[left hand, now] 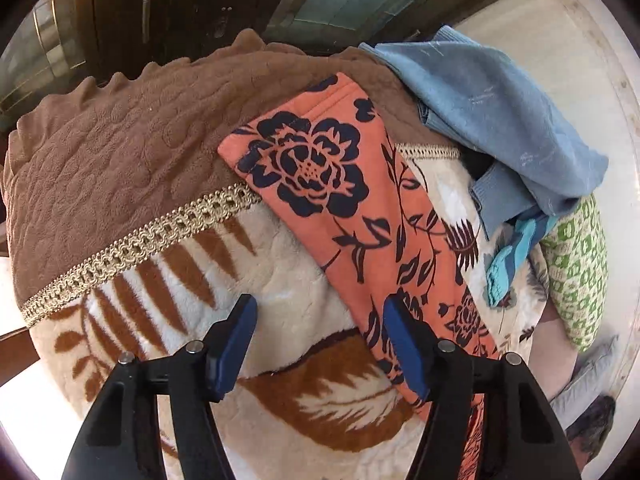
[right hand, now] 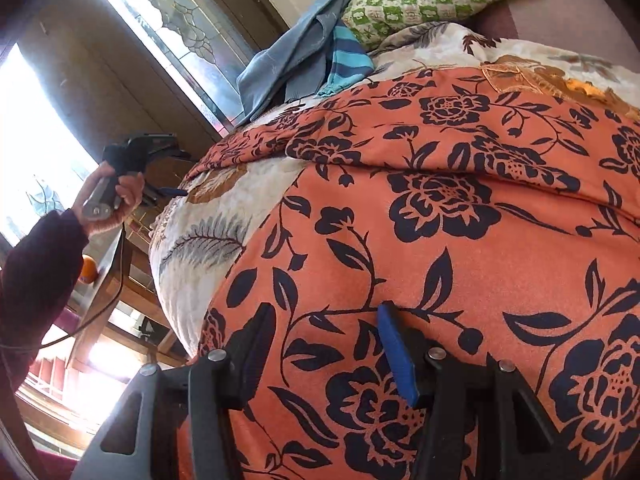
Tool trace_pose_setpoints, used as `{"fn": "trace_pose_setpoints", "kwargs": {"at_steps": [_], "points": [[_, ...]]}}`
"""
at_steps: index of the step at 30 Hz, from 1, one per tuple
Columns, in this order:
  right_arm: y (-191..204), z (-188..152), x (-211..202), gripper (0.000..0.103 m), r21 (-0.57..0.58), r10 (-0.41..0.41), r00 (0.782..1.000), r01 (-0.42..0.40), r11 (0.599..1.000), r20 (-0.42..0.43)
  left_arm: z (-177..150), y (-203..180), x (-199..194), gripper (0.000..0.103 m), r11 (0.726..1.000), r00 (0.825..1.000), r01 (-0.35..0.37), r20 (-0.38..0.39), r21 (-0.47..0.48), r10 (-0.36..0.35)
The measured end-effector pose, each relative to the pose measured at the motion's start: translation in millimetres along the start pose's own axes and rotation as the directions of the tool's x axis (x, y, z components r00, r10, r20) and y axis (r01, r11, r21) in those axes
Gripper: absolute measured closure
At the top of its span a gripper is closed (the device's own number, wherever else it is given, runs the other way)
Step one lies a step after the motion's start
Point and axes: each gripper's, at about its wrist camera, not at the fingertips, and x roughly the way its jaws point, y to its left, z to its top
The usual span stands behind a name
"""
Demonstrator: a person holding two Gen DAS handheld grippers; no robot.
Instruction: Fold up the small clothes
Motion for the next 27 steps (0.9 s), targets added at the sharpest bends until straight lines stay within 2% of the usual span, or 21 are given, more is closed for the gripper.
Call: {"fn": "trace_pose_setpoints", "kwargs": {"at_steps": [3, 8, 13, 15, 18, 19, 22, 23, 25, 27], "points": [[3.8, -0.1, 3.0, 0.045, -0.034, -0.018, 1.0, 0.018, 0.999, 0.013, 6.1, -7.2, 3.0, 0.037, 0.999, 0.999, 0.045, 0.028, 0.004, -0.045], [3.5, 0.8, 3.4, 0.044, -0.053, -0.016, 1.0, 0.017, 0.998, 0.026, 14.0, -20.5, 13.2, 0.037, 0.999, 0.996, 0.03, 0.079, 0.027, -0.032], [-6.2, 3.2, 1.4, 0.044, 0.0, 0.033, 0.999, -0.033, 0.999, 0.029, 18.6, -43.8, 23.4, 0.056, 0.997, 0.992, -0.03, 0.121, 0.078, 0.02], [-7.0, 3.5, 1.3, 0.044, 0.005, 0.04, 0.999, -0.04, 0.999, 0.03, 21.4, -38.3, 19.5, 0.075, 0.995, 0.989, -0.052, 0.143, 0.09, 0.039], [-6.9, 3.8, 0.9, 0.044, 0.006, 0.046, 0.999, -0.046, 0.999, 0.028, 17.4, -45.3, 14.9, 0.091, 0.989, 0.982, -0.084, 0.176, 0.123, 0.061], [-8.1, 4.3, -0.4, 0.044, 0.016, 0.053, 0.998, -0.053, 0.998, 0.027, 14.4, -51.2, 12.0, 0.094, 0.985, 0.98, -0.092, 0.186, 0.145, 0.064], [-19.4, 11.4, -12.7, 0.047, 0.085, 0.085, 0.996, -0.087, 0.993, 0.026, -1.5, -75.8, -5.8, 0.095, 0.965, 0.975, -0.09, 0.221, 0.245, 0.035], [-24.7, 16.3, -22.4, 0.047, 0.089, 0.068, 0.996, -0.073, 0.993, 0.058, -6.6, -85.6, -13.0, 0.095, 0.954, 0.973, -0.09, 0.232, 0.287, 0.022], [-40.3, 29.8, -43.2, 0.047, 0.084, -0.013, 0.993, 0.003, 0.996, 0.121, -22.7, -109.5, -28.5, 0.095, 0.927, 0.97, -0.082, 0.244, 0.366, -0.01], [-68.6, 46.3, -62.2, 0.047, 0.132, -0.098, 0.982, 0.077, 0.988, 0.163, -43.9, -137.0, -43.6, 0.096, 0.891, 0.968, -0.056, 0.242, 0.451, -0.062]]}}
